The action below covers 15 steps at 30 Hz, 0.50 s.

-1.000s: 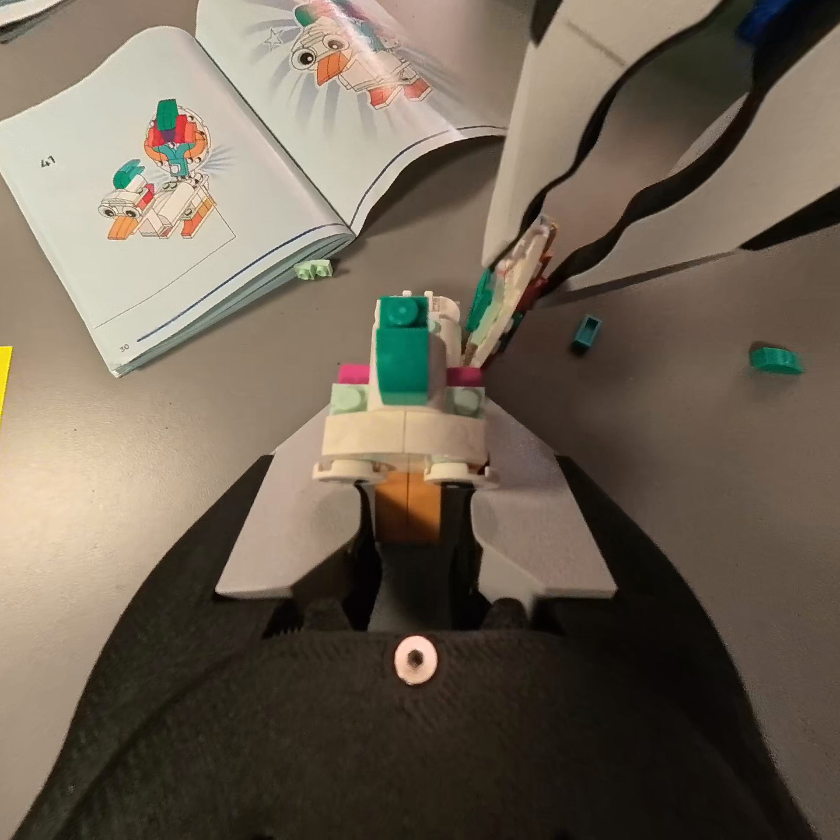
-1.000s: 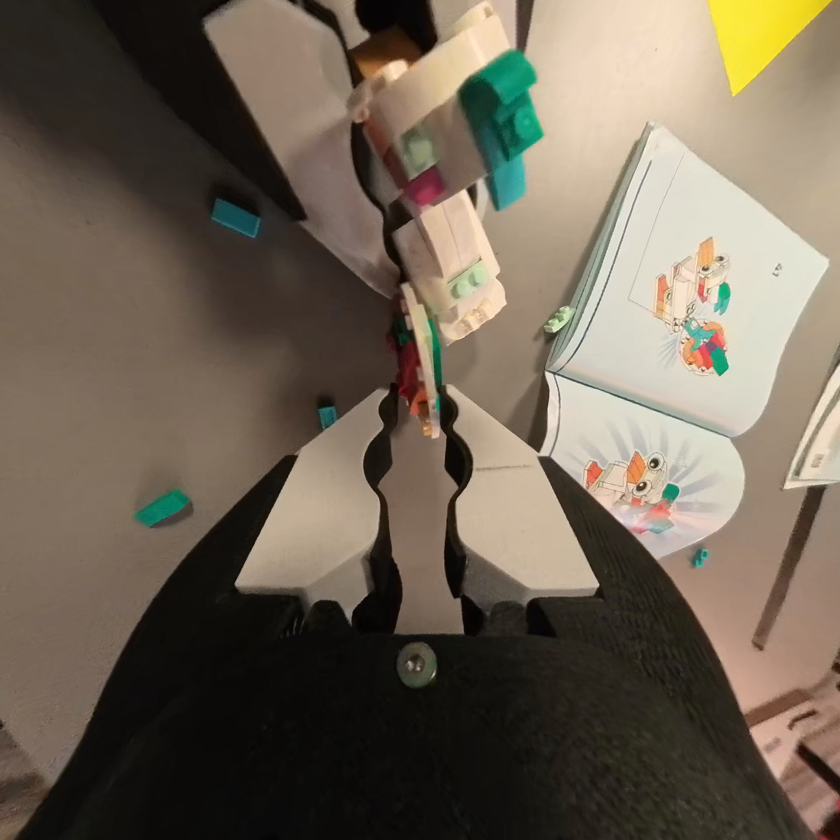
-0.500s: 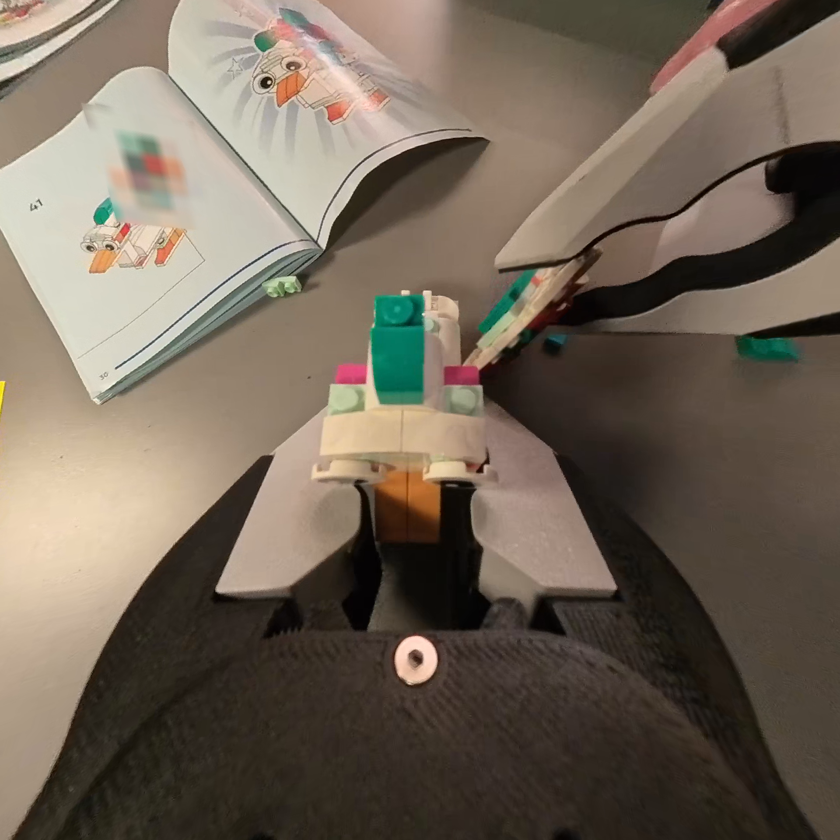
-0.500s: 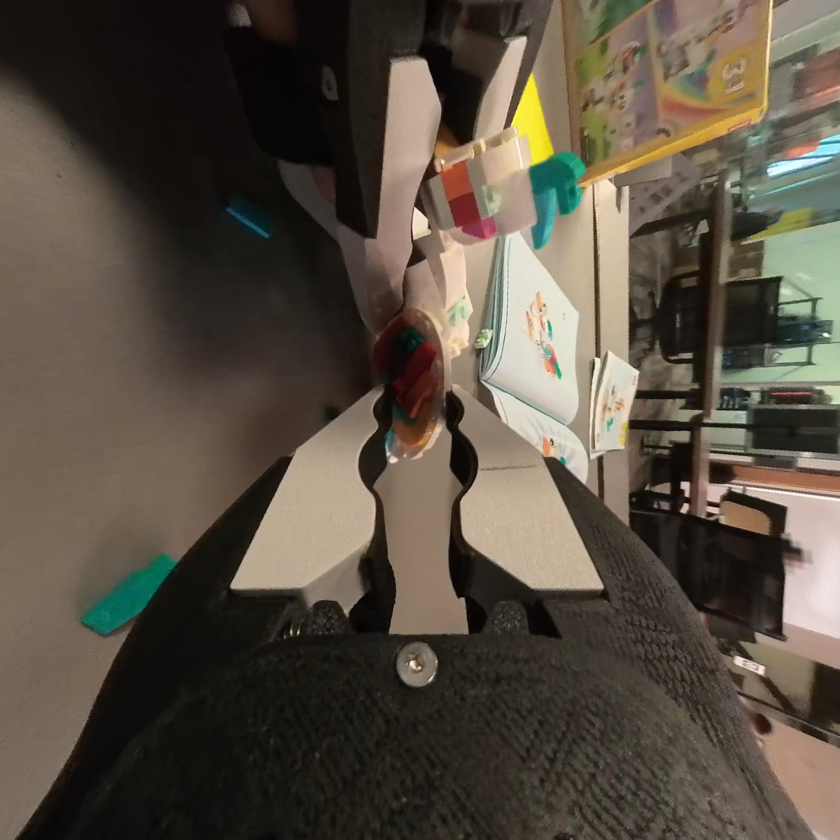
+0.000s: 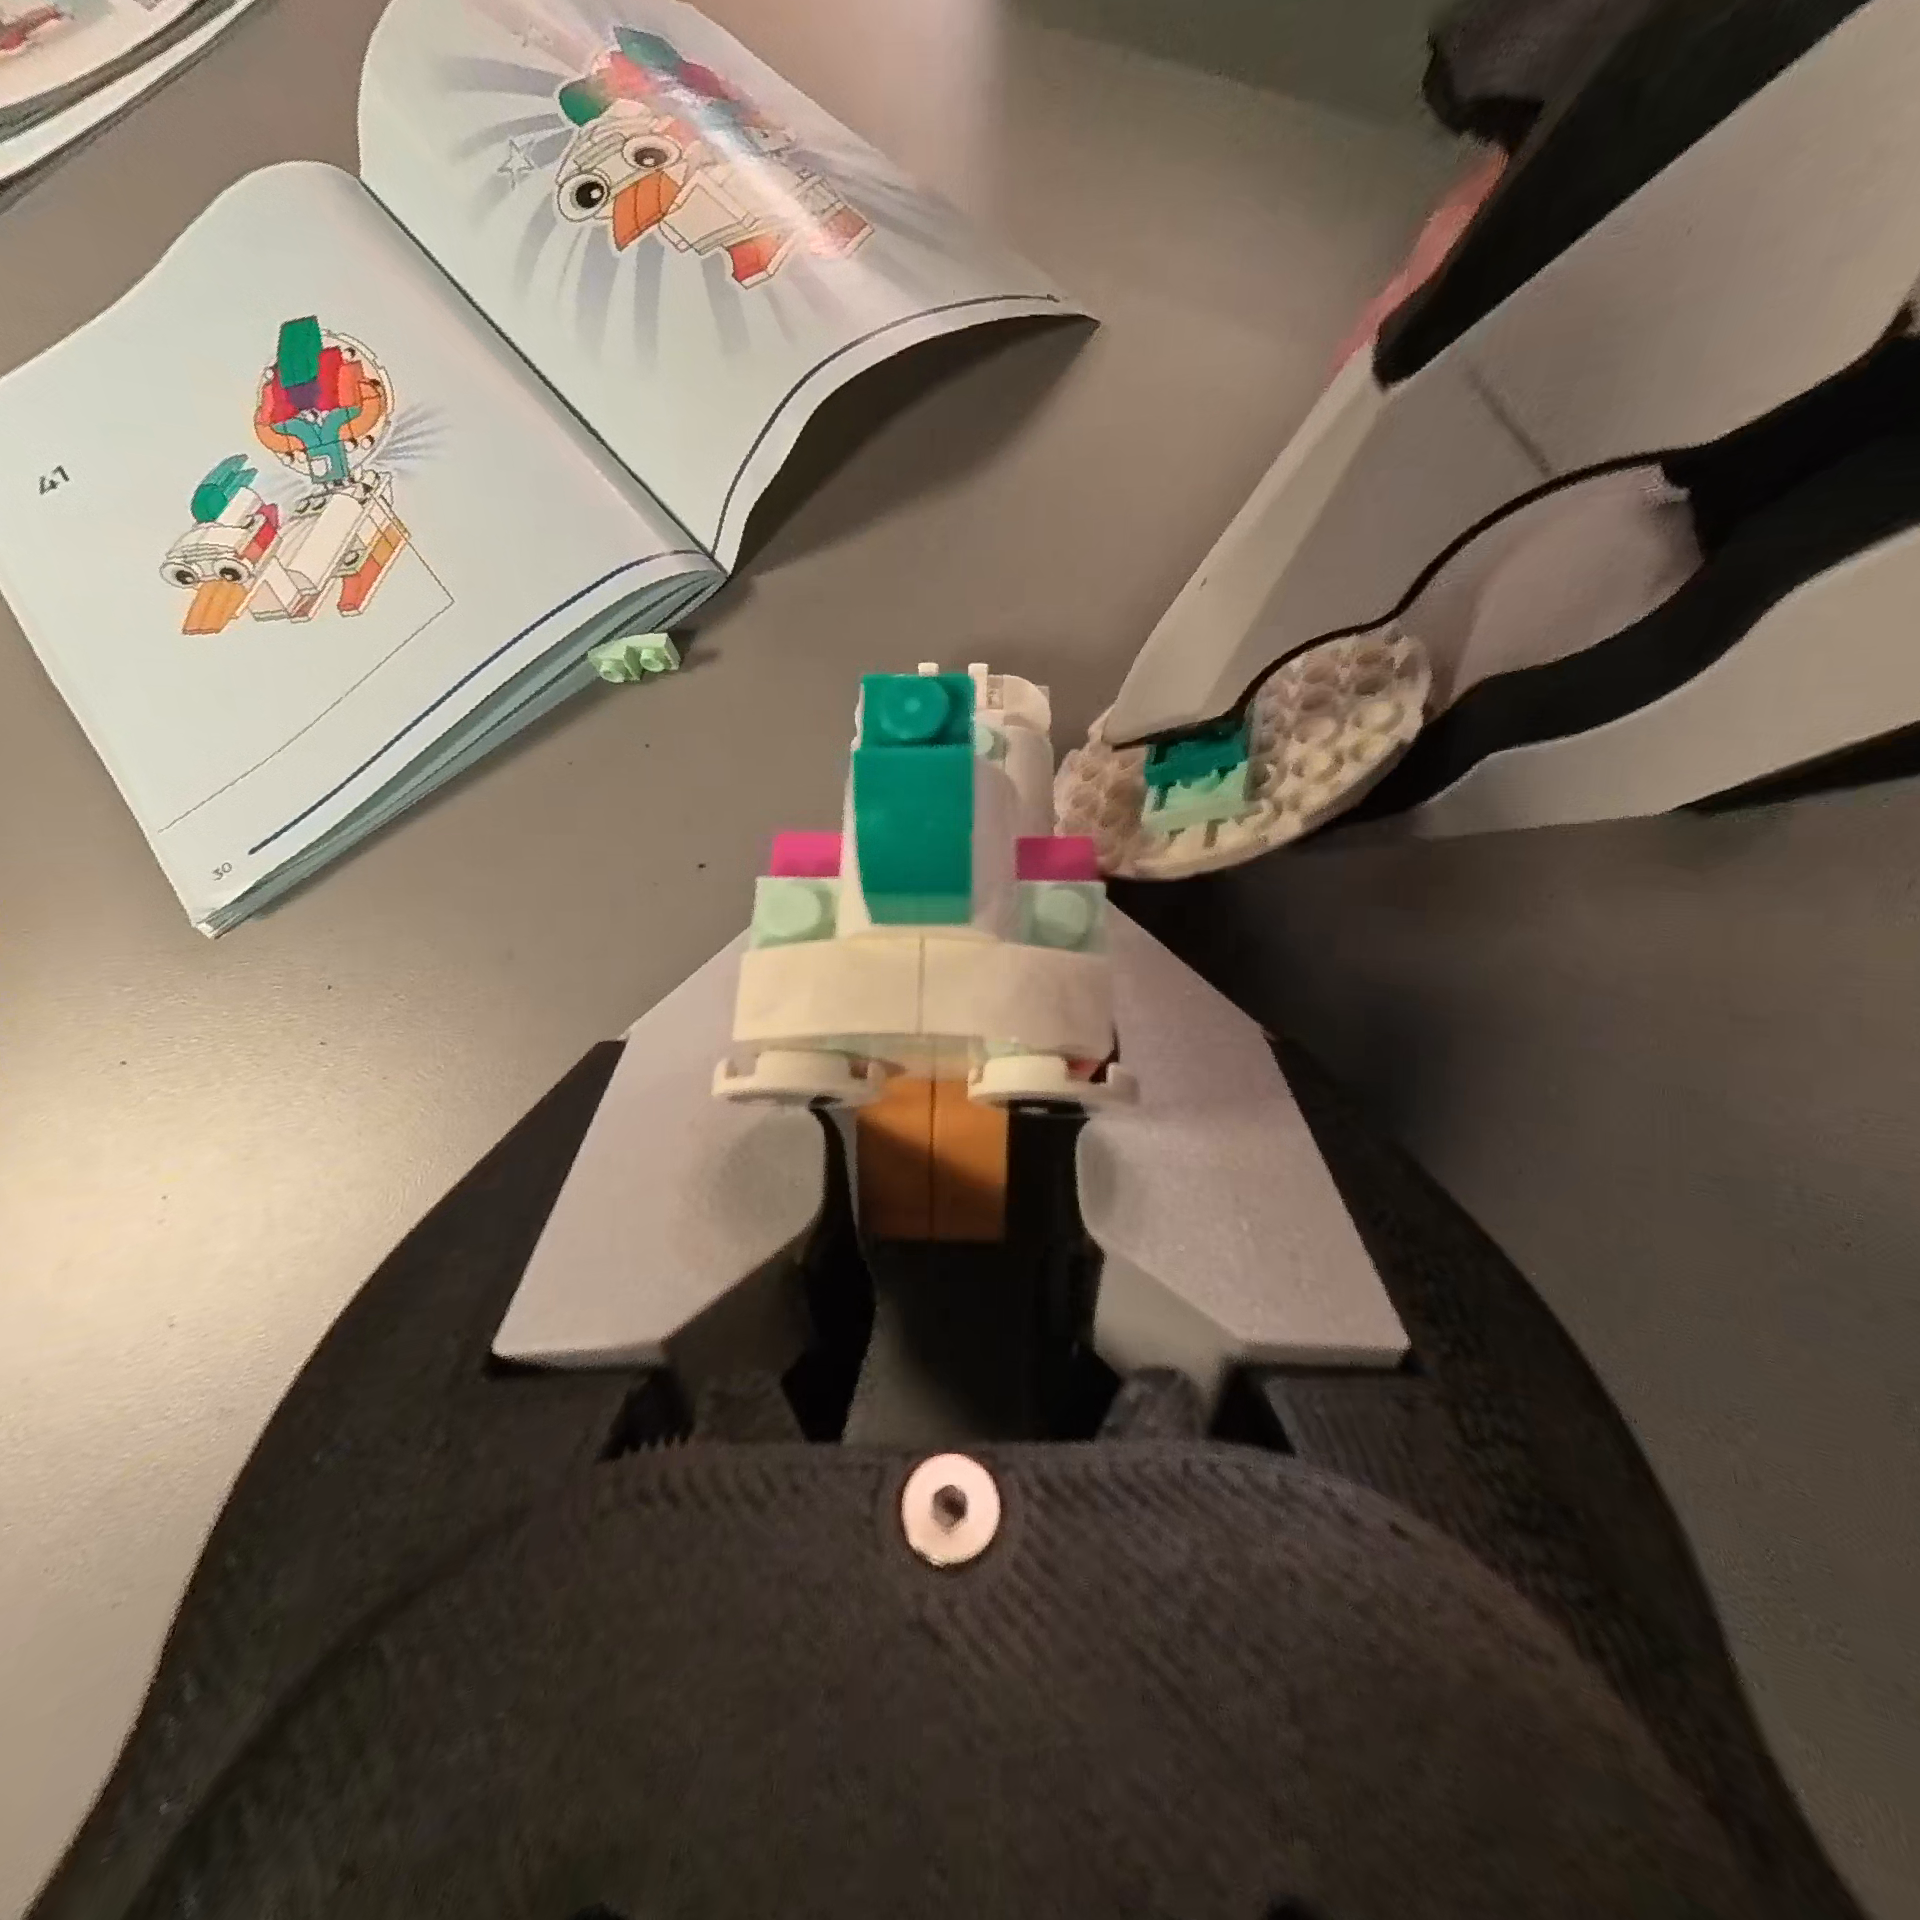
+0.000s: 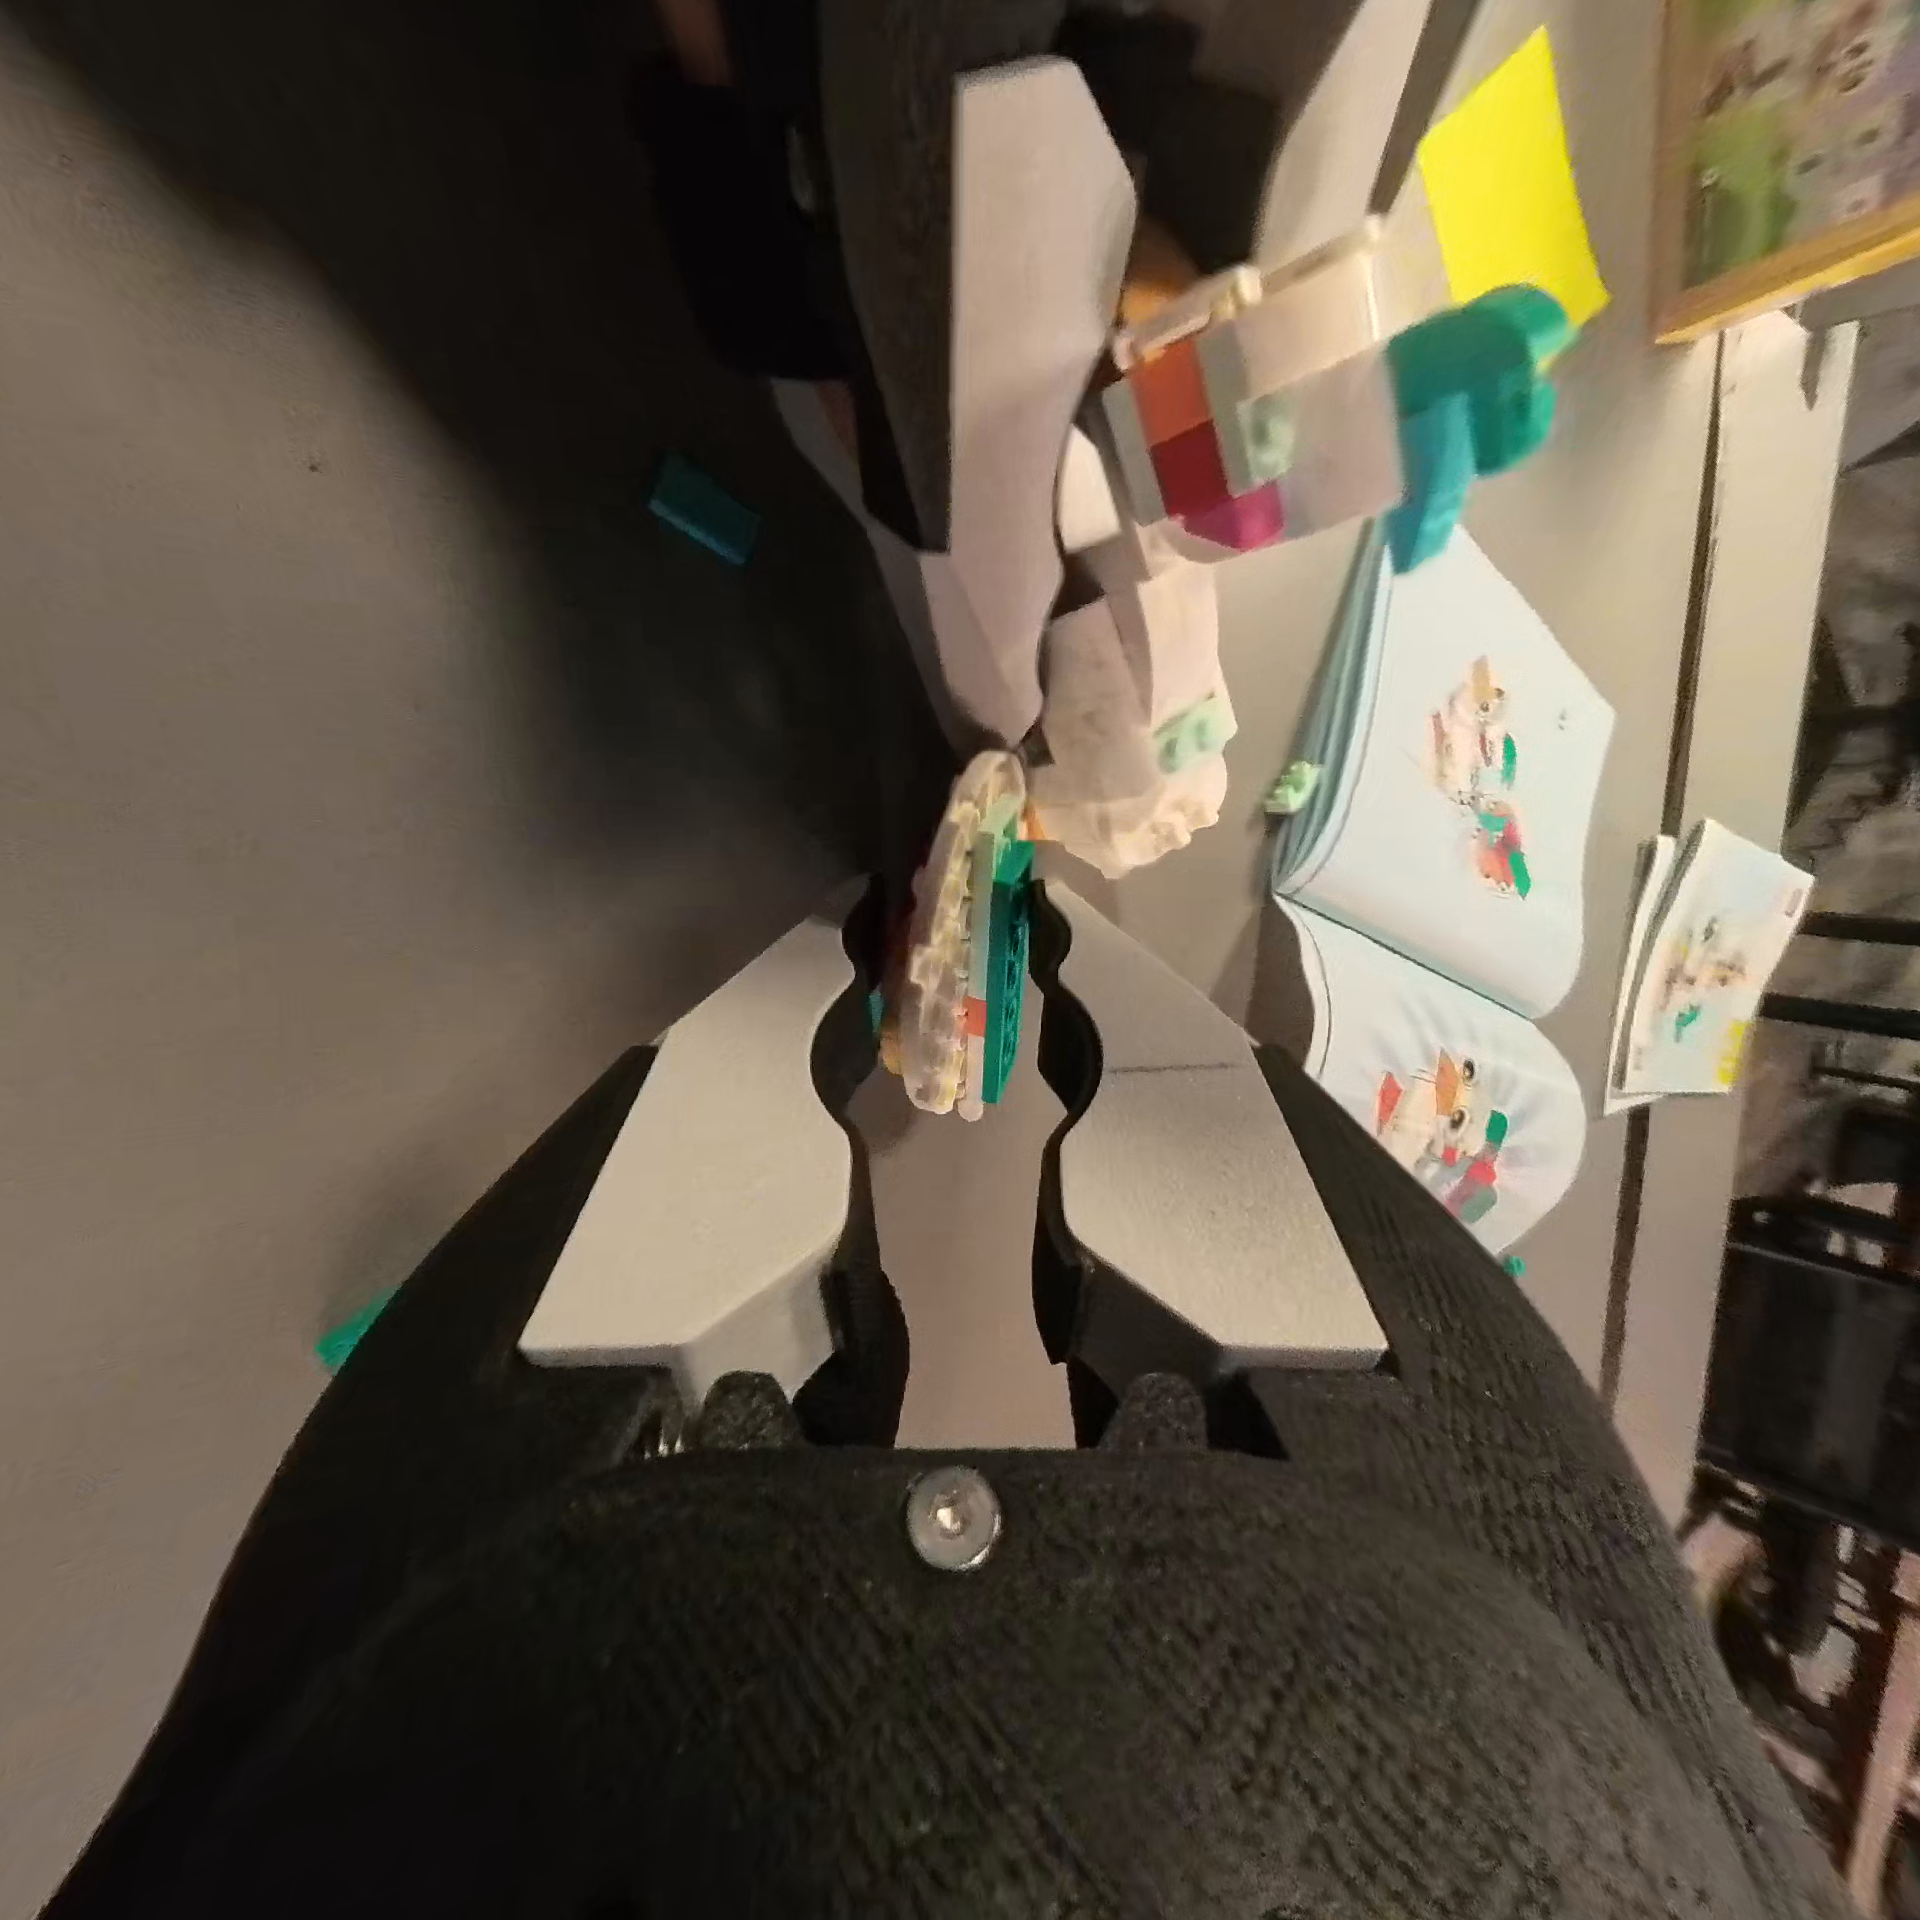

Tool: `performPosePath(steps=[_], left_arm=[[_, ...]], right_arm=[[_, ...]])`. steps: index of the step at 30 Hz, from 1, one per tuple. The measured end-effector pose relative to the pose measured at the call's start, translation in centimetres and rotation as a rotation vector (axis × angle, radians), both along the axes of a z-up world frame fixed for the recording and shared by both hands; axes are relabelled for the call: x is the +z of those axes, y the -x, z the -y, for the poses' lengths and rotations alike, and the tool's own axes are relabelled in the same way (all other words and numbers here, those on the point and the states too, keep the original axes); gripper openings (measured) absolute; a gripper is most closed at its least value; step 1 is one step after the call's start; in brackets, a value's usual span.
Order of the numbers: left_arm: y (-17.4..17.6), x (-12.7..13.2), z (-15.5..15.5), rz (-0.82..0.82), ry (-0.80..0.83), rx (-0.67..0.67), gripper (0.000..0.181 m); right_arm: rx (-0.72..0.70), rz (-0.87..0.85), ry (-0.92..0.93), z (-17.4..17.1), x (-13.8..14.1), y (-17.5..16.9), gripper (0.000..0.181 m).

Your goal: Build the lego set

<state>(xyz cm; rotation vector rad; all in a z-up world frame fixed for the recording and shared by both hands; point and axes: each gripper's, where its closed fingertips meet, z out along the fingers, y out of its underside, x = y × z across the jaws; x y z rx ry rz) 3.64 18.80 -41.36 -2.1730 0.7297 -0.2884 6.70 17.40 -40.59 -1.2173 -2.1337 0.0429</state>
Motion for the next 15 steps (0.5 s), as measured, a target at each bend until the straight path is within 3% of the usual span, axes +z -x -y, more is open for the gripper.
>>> performPosePath(steps=[3, 5, 10, 15], left_arm=[[0.2, 0.0, -0.1, 0.005, -0.009, 0.011, 0.035], [0.4, 0.0, -0.2, 0.026, -0.002, 0.016, 0.034], [0.6, 0.4, -0.5, 0.051, -0.021, 0.030, 0.035], [0.8, 2.0, -0.9, 0.135, -0.082, 0.060, 0.034]], right_arm=[[-0.072, -0.081, 0.035, -1.4, 1.5, -0.4, 0.025], [-0.187, -0.257, 0.151, -2.7, 3.5, -0.1, 0.025], [-0.490, -0.928, 0.748, -5.2, 9.5, 2.0, 0.024], [-0.555, -1.267, 1.115, -6.3, 11.1, 3.3, 0.024]])
